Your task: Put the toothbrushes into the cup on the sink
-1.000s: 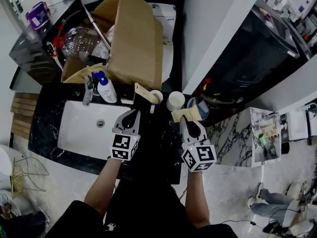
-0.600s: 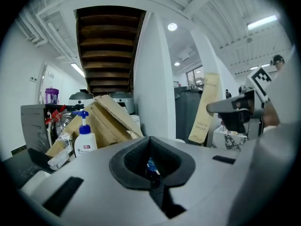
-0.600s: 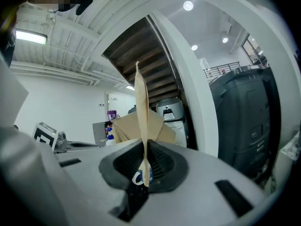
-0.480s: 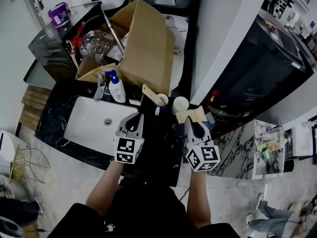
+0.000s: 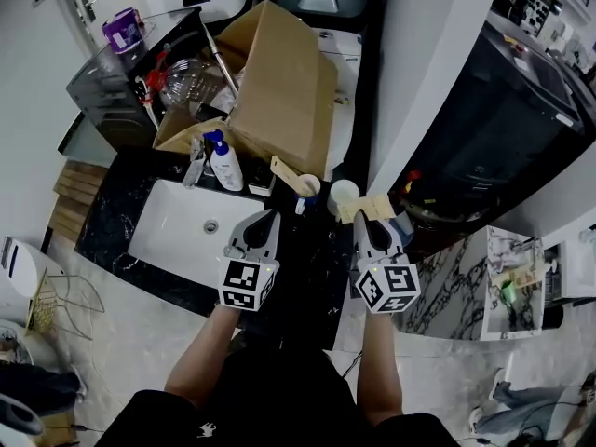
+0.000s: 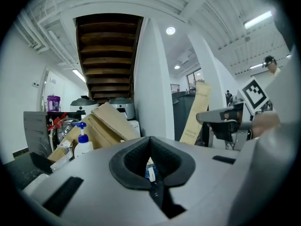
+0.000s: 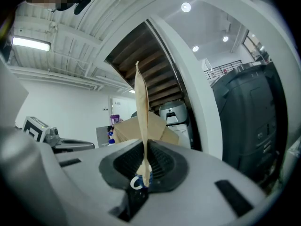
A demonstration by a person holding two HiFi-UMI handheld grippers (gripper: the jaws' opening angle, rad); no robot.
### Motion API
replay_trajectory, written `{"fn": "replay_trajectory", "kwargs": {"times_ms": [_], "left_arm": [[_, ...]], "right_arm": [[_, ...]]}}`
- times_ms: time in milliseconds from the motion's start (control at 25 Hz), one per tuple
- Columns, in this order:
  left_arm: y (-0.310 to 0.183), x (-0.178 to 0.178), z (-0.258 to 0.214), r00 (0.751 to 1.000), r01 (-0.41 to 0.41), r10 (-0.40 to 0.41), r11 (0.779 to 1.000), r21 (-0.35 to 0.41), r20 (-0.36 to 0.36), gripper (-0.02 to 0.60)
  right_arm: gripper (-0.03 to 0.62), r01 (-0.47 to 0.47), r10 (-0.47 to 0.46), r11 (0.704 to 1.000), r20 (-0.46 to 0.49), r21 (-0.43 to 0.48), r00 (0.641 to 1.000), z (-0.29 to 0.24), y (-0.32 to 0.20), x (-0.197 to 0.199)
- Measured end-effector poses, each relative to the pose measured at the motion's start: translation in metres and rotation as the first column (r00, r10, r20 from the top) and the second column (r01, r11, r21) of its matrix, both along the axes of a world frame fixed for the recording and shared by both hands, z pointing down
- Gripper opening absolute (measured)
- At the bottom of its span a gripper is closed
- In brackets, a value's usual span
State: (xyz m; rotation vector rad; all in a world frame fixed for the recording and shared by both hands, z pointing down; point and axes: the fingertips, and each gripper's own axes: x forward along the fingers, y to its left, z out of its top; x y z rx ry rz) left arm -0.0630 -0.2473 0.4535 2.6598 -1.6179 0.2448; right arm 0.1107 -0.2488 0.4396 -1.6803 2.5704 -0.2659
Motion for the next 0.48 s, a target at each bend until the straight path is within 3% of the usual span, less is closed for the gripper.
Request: {"fn": "replay_trajectory", "kwargs": {"times_ms": [480], "left_arm": [[-0.023, 0.039, 0.006, 0.998, -0.051, 0.052, 0.998, -0.021, 0.028, 0.003]], "right_arm": [[0.026, -0.046, 0.046, 0.999, -0.06, 0.0, 0.997, 0.012, -0.046, 0.02]]}}
